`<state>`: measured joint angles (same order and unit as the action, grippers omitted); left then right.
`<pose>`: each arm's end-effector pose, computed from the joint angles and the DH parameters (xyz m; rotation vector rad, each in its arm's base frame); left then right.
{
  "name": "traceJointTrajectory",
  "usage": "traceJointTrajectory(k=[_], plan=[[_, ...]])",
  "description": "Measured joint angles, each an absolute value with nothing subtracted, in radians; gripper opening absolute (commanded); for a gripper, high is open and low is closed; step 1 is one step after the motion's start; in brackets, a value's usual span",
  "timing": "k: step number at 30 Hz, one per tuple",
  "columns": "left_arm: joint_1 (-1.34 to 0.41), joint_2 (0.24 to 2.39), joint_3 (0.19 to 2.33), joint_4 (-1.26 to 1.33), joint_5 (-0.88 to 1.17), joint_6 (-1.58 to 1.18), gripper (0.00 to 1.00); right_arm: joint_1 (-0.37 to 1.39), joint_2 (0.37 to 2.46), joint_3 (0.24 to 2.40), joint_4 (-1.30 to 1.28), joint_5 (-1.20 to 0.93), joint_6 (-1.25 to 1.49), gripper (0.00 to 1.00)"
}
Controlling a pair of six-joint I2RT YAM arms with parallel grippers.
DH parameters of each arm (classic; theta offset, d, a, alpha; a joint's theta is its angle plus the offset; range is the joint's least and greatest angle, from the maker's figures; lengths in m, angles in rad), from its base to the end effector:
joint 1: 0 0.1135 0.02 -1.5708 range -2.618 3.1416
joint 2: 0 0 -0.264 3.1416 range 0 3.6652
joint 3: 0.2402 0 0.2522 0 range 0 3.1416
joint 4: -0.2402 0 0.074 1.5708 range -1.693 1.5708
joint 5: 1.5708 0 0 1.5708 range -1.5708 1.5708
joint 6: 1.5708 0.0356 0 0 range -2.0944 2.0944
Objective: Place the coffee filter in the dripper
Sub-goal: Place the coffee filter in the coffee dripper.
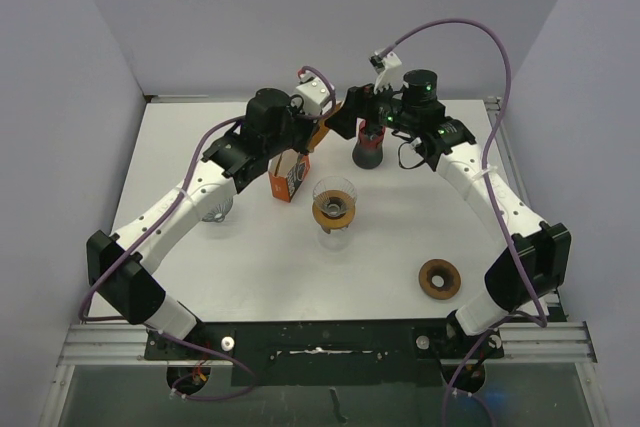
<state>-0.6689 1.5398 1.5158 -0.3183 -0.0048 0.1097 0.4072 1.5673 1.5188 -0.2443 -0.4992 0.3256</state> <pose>0.2836 -0.2240 0.3947 0.7298 1.7874 -0.3713 0.3306 0.1612 0.3952 -0.4387 1.8910 0.9616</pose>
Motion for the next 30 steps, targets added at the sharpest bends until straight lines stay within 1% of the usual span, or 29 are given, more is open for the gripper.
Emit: traceJointTrajectory(k=[17, 25, 30], plan=[[-0.672, 1.54, 1.516, -0.313, -0.057, 0.112, 0.0, 0.416, 1.568, 1.518, -0.268, -0.365, 0.263, 0.83], [-0.672, 1.54, 1.515, -0.261, -0.105, 0.035, 0.0, 0.434, 1.568, 1.505, -0.268, -0.352, 0.249, 0.83], [-0.672, 1.54, 1.514, -0.231, -0.12, -0.021, 0.0, 0.442, 1.568, 1.501, -0.272, -0.308, 0.236, 0.82]])
